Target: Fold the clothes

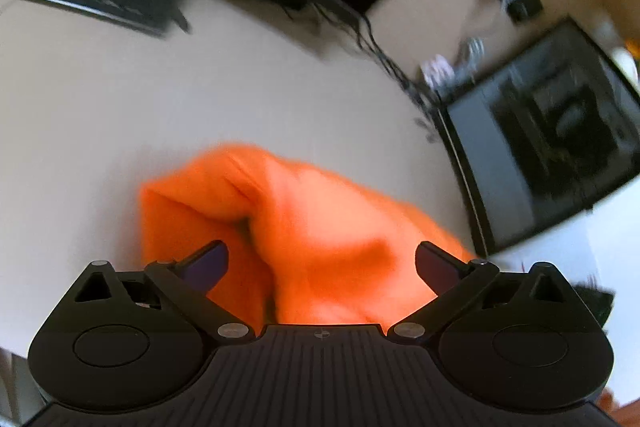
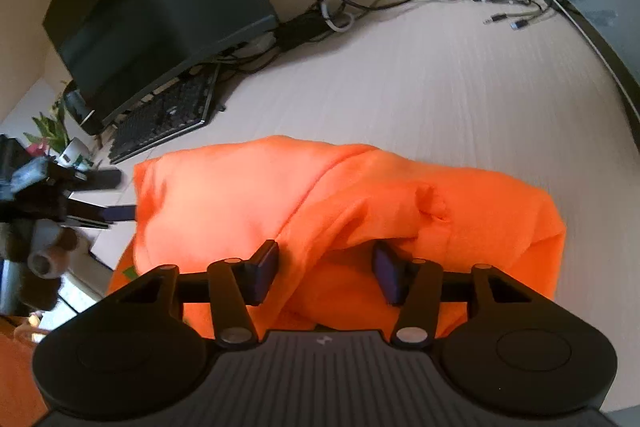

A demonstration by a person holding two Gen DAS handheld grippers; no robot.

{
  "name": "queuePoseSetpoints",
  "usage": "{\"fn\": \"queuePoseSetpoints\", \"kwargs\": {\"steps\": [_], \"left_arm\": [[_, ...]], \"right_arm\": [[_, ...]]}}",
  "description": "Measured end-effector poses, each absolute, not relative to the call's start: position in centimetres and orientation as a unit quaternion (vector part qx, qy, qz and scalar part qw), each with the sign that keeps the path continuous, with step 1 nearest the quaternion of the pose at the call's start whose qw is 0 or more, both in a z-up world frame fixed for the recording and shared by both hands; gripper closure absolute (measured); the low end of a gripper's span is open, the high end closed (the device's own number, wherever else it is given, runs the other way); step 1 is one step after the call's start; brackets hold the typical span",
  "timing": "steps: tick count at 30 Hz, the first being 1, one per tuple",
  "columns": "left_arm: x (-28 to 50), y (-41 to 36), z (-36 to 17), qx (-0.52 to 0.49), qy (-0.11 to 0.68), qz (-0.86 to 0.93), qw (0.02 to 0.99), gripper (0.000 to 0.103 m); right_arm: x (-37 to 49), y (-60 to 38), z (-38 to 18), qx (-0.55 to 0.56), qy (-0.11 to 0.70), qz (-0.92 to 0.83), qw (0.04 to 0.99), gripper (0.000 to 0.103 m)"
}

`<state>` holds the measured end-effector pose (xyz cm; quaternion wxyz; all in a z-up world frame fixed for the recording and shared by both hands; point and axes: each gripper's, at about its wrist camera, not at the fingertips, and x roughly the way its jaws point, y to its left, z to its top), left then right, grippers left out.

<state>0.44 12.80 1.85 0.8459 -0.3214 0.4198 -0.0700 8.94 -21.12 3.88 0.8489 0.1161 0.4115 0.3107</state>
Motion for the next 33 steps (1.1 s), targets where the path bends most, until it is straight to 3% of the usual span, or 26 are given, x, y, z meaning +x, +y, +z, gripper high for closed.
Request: {"fn": "queuePoseSetpoints", "kwargs": {"steps": [1, 2, 3, 4, 10, 11, 13, 15, 17, 20, 23, 27, 29, 30, 33], "left_arm": [[0.9, 12.7, 1.5, -0.319, 0.427, -0.071, 0.843, 0.011], [1.2, 12.6, 1.1, -0.318, 0.437, -0.07, 0.838, 0.038], [1.6, 12.7, 0.6, -0.32, 0.445, -0.068, 0.834, 0.047], [1.7, 13.0, 0.3, -0.324, 0.446, -0.067, 0.832, 0.047], [2.2, 13.1, -1.1, -0.338, 0.437, -0.083, 0.83, 0.045], [2.9, 12.7, -1.3, -0.33, 0.437, -0.083, 0.832, 0.046], [4.6, 11.9, -1.2, -0.309, 0.434, -0.087, 0.842, 0.057], [6.9, 10.8, 0.3, -0.263, 0.419, -0.089, 0.865, 0.077], [8.4, 10.2, 3.0, -0.23, 0.378, -0.096, 0.892, 0.086], [7.8, 9.8, 7.4, -0.208, 0.306, -0.139, 0.919, 0.086], [4.9, 9.6, 8.5, -0.187, 0.281, -0.161, 0.927, 0.085], [1.6, 9.9, 4.8, -0.161, 0.338, -0.136, 0.917, 0.083], [0.6, 10.6, 2.4, -0.148, 0.389, -0.109, 0.903, 0.075], [0.1, 11.0, 1.2, -0.142, 0.414, -0.095, 0.894, 0.069], [-1.7, 12.0, 1.9, -0.131, 0.42, -0.119, 0.89, 0.065]], "right_arm": [[8.5, -21.6, 4.4, 0.121, 0.4, 0.312, 0.853, 0.046], [8.1, -22.1, 4.8, 0.126, 0.392, 0.312, 0.856, 0.043], [8.0, -22.4, 4.8, 0.132, 0.393, 0.306, 0.857, 0.037], [8.0, -22.7, 4.8, 0.139, 0.394, 0.3, 0.857, 0.033], [8.2, -21.9, 4.0, 0.174, 0.386, 0.309, 0.851, 0.033], [8.6, -20.6, 3.6, 0.163, 0.378, 0.319, 0.854, 0.037], [10.0, -17.9, 3.4, 0.112, 0.365, 0.328, 0.864, 0.08], [12.6, -15.8, 5.0, 0.063, 0.33, 0.32, 0.886, 0.092], [14.7, -15.5, 8.4, 0.056, 0.284, 0.31, 0.906, 0.095], [14.7, -16.2, 12.4, 0.037, 0.229, 0.32, 0.919, 0.095], [12.6, -17.6, 12.2, 0.044, 0.247, 0.324, 0.912, 0.095], [9.1, -18.5, 6.3, 0.061, 0.345, 0.316, 0.882, 0.095], [7.9, -18.5, 3.4, 0.065, 0.386, 0.299, 0.87, 0.095], [7.6, -18.5, 2.9, 0.066, 0.389, 0.297, 0.87, 0.095], [6.9, -18.4, 2.5, 0.059, 0.39, 0.291, 0.872, 0.094]]}}
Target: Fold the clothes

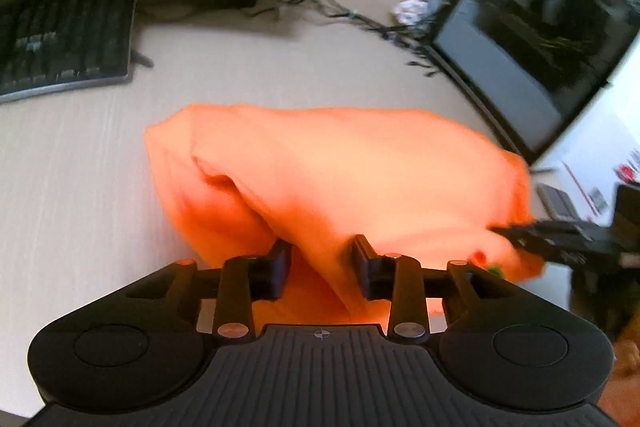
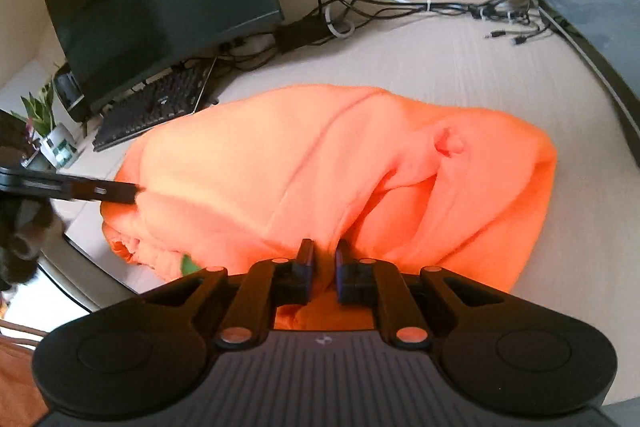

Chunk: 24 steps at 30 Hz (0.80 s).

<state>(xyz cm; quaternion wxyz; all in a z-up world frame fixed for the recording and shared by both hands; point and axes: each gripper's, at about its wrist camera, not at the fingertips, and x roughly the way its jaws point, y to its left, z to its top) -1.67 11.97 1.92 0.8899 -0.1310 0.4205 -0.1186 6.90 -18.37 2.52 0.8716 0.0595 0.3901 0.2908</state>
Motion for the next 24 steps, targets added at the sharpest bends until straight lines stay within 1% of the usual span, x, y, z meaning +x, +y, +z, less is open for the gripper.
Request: {"fn": "queuePoseSetpoints", "kwargs": {"steps": [1, 2, 3, 4, 6, 8, 9, 10, 12, 14, 16, 17, 19, 21, 23, 24], "left_arm": [[-2.2, 12.1, 3.0, -0.119, 0.409, -0.131, 0.895, 0.063], [-2.5, 12.2, 4.3, -0.111, 0.391, -0.144, 0.902, 0.056], [-2.8, 12.2, 5.7, -0.103, 0.371, -0.157, 0.909, 0.046], [-2.9, 12.2, 6.8, -0.1, 0.349, -0.166, 0.917, 0.042], [-2.8, 12.0, 8.6, -0.1, 0.311, -0.18, 0.928, 0.029], [-1.5, 11.3, 8.9, -0.111, 0.297, -0.184, 0.93, 0.024], [-0.7, 10.7, 8.6, -0.119, 0.301, -0.186, 0.928, 0.023], [0.3, 10.2, 7.3, -0.127, 0.322, -0.187, 0.919, 0.023], [2.2, 9.2, 4.7, -0.141, 0.365, -0.188, 0.901, 0.023], [3.2, 8.6, 1.8, -0.148, 0.412, -0.176, 0.882, 0.021], [3.2, 8.3, 0.8, -0.17, 0.421, -0.175, 0.874, 0.014], [3.2, 8.1, 0.3, -0.18, 0.425, -0.174, 0.87, 0.008], [3.4, 7.7, -0.2, -0.199, 0.431, -0.18, 0.862, 0.008], [4.4, 6.7, -0.4, -0.212, 0.428, -0.183, 0.859, 0.007], [5.6, 5.7, -0.8, -0.217, 0.422, -0.183, 0.861, 0.006], [6.3, 5.0, -1.0, -0.213, 0.417, -0.184, 0.864, 0.006]], "right_arm": [[6.9, -18.3, 2.8, 0.051, 0.389, 0.292, 0.873, 0.091], [6.8, -18.3, 3.2, 0.041, 0.387, 0.292, 0.873, 0.09], [6.6, -18.4, 3.5, 0.029, 0.387, 0.292, 0.874, 0.086], [6.5, -18.5, 3.8, 0.016, 0.386, 0.291, 0.875, 0.081], [6.2, -18.6, 5.0, -0.005, 0.373, 0.287, 0.882, 0.075], [5.8, -19.1, 7.7, 0.0, 0.33, 0.29, 0.898, 0.058], [5.8, -19.2, 9.0, 0.009, 0.303, 0.295, 0.906, 0.037], [6.0, -19.1, 10.2, 0.018, 0.277, 0.299, 0.913, 0.023], [6.8, -18.2, 11.0, 0.025, 0.254, 0.311, 0.916, 0.02], [7.9, -16.4, 9.5, 0.006, 0.272, 0.319, 0.908, 0.018], [9.0, -14.5, 6.1, -0.058, 0.326, 0.313, 0.89, 0.018], [9.4, -14.0, 4.3, -0.095, 0.345, 0.301, 0.884, 0.018], [10.1, -14.1, 2.3, -0.14, 0.341, 0.293, 0.882, 0.017], [11.9, -14.1, 2.2, -0.17, 0.331, 0.275, 0.886, 0.016], [14.5, -13.9, 2.3, -0.181, 0.343, 0.248, 0.888, 0.016], [15.8, -14.0, 2.2, -0.172, 0.36, 0.242, 0.885, 0.012]]}}
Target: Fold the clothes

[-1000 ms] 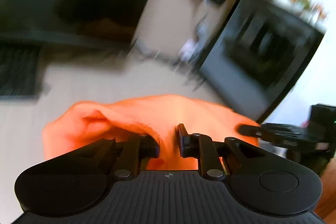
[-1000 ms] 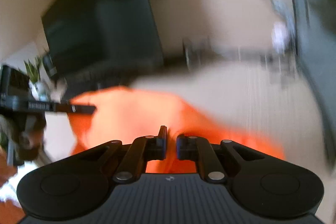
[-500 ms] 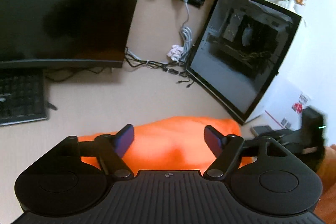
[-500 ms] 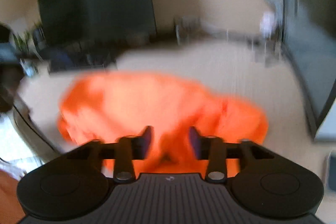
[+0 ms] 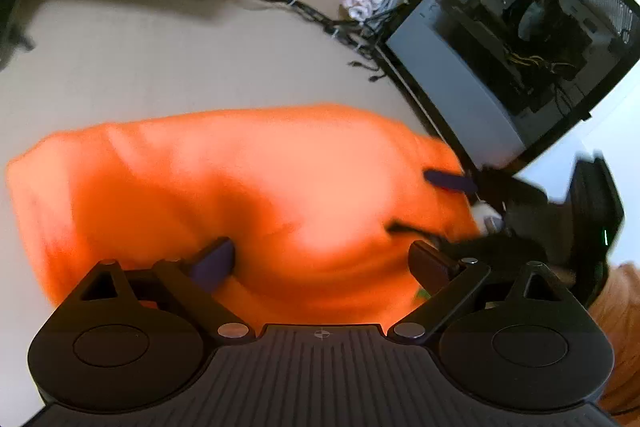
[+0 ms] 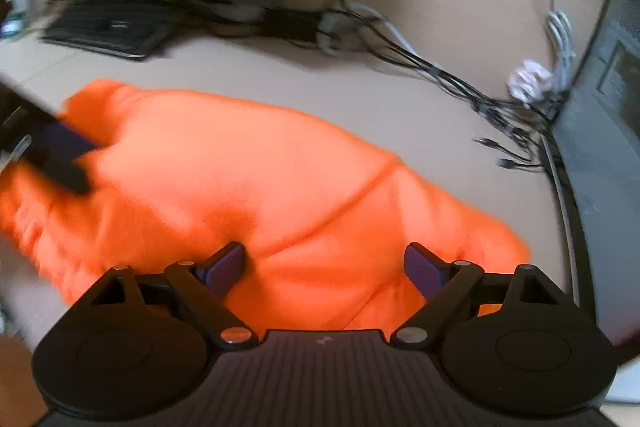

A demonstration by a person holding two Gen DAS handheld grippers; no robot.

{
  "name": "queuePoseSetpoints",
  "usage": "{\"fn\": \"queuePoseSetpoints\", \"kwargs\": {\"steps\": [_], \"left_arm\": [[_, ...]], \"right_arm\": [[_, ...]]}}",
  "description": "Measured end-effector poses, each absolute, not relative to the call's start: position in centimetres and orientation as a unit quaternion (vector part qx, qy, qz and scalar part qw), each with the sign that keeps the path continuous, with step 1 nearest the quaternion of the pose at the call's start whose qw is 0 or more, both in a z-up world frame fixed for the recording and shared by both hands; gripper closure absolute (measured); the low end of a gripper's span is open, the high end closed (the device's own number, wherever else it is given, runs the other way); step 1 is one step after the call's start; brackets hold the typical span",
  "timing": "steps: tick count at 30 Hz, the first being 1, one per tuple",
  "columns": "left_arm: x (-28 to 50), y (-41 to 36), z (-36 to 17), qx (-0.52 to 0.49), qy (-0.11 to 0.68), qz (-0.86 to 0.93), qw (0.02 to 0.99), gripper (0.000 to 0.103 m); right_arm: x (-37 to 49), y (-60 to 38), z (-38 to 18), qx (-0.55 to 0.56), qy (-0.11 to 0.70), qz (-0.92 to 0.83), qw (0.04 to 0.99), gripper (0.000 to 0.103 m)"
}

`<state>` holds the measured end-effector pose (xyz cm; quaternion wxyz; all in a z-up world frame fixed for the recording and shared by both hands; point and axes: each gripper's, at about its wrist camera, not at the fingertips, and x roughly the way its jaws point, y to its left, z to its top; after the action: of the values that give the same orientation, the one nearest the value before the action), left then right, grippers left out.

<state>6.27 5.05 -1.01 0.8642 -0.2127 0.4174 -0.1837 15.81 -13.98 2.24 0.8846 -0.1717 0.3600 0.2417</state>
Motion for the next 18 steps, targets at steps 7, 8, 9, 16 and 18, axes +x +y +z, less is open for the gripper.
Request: {"fn": "queuePoseSetpoints", "kwargs": {"steps": [7, 8, 9, 16, 18], "left_arm": [[6.0, 6.1, -1.0, -0.207, 0.411, -0.205, 0.864, 0.006], [5.9, 6.7, -0.7, -0.219, 0.411, -0.204, 0.861, 0.006], [5.6, 7.2, -0.1, -0.227, 0.403, -0.205, 0.863, 0.006], [4.9, 9.2, 1.9, -0.216, 0.348, -0.189, 0.893, 0.006], [6.0, 8.8, 0.4, -0.227, 0.371, -0.184, 0.882, 0.006]], "right_arm": [[17.0, -16.1, 1.1, -0.084, 0.397, 0.243, 0.881, 0.0], [16.6, -16.0, 1.0, -0.081, 0.391, 0.237, 0.886, 0.0], [16.2, -15.8, 1.2, -0.083, 0.386, 0.232, 0.889, 0.0], [12.6, -16.1, 8.4, -0.012, 0.277, 0.228, 0.933, 0.0], [14.1, -15.1, 8.2, 0.034, 0.288, 0.25, 0.924, 0.0]]}}
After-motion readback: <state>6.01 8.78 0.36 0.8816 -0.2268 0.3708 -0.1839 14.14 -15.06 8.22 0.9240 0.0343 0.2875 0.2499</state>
